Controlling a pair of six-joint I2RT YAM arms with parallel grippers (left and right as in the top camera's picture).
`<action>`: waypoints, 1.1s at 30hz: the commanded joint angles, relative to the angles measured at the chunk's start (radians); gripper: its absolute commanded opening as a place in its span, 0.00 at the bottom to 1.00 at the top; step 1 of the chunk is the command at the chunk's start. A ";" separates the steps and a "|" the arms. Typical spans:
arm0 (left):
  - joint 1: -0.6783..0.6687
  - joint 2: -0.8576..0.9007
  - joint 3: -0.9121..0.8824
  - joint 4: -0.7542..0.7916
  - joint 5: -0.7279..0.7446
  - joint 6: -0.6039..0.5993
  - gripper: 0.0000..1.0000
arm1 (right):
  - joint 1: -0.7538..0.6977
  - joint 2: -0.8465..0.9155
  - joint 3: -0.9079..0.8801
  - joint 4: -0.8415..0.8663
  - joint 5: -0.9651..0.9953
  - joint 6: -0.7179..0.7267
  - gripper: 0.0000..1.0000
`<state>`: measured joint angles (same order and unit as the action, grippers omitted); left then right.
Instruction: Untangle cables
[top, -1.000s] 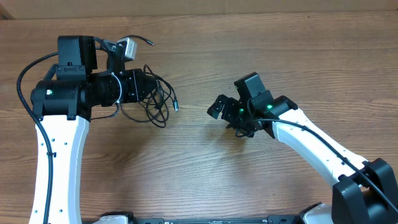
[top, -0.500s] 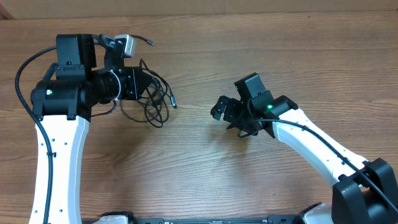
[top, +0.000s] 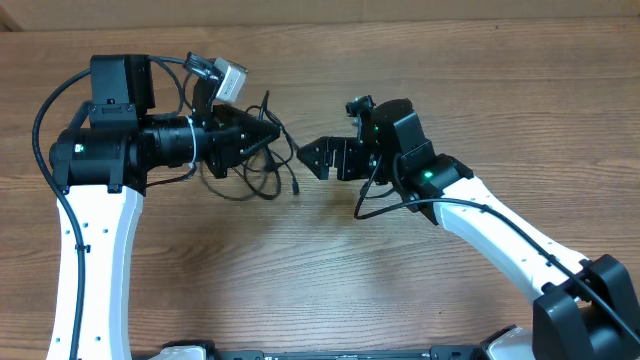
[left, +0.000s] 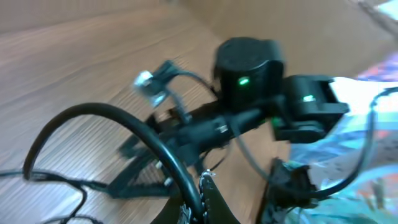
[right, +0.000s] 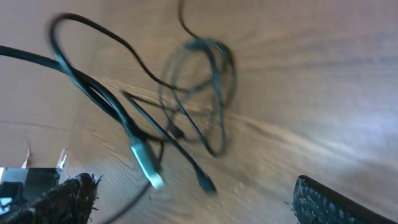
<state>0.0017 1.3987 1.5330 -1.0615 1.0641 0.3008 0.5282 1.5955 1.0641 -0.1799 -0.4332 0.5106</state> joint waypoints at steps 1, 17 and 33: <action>0.003 -0.019 0.025 0.022 0.216 0.055 0.04 | 0.053 -0.024 0.015 0.064 -0.010 -0.045 0.99; 0.047 -0.019 0.025 0.056 0.455 -0.032 0.04 | -0.049 -0.002 0.015 -0.143 0.616 0.342 1.00; 0.155 -0.019 0.025 0.057 0.140 -0.111 0.04 | -0.452 -0.002 0.015 -0.364 0.417 0.304 1.00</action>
<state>0.1524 1.3987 1.5330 -1.0054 1.3571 0.2489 0.0780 1.5951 1.0641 -0.5495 0.0540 0.8490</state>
